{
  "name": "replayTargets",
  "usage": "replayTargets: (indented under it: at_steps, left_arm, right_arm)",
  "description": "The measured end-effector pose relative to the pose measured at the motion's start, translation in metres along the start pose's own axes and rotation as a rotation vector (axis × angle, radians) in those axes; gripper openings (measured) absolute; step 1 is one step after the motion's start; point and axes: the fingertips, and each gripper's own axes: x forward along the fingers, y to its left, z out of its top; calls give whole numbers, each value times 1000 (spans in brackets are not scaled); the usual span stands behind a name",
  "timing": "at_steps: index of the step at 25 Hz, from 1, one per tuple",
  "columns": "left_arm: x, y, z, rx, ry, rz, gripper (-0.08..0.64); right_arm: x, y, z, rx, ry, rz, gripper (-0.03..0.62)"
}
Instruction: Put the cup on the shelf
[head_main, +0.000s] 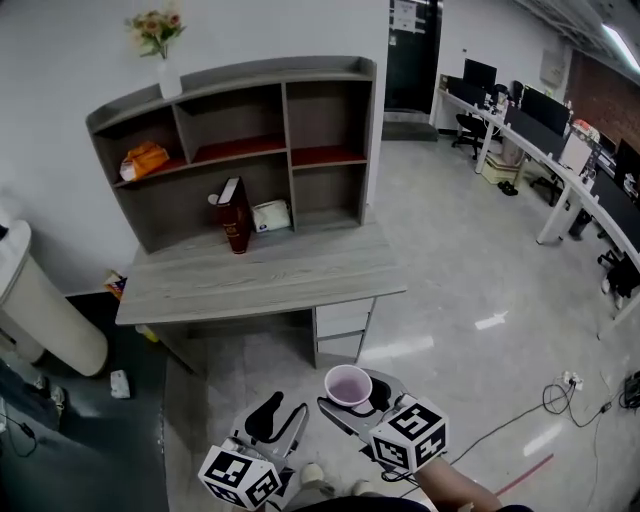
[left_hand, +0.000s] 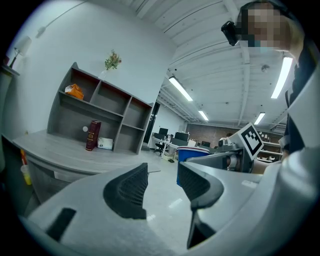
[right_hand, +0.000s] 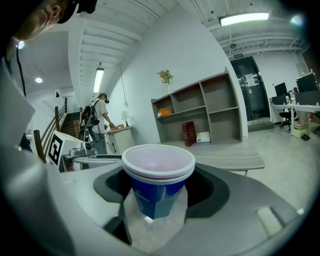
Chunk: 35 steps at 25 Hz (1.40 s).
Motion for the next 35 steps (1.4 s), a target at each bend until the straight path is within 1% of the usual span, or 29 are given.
replayTargets:
  at_steps: [10,14,18,23,27,31,35]
  left_arm:
    - [-4,61,12,52,40,-13,179]
    - [-5,78,19,75,38,-48,179]
    - [-2,91,19,68,74,-74,179]
    - [12,105,18,33,77,-99,179]
    - [20,121,28,22,51,-101,179]
    - [35,146,37,17,36,-88,179]
    - [60,181,45,31,51,-78,179]
  right_arm:
    - [64,11,19,-24,3,4,307]
    - [84,12,24,-23,2,-18,307]
    - [96,9,30,-27,7,-42,307]
    - [105,-6,36,-34,32,-83,307]
    - [117,-18,46,-49,41,-101,307]
    - [140,-37,58,-69,38,-110,307]
    - [175,-64,73,-66,17,-116,307]
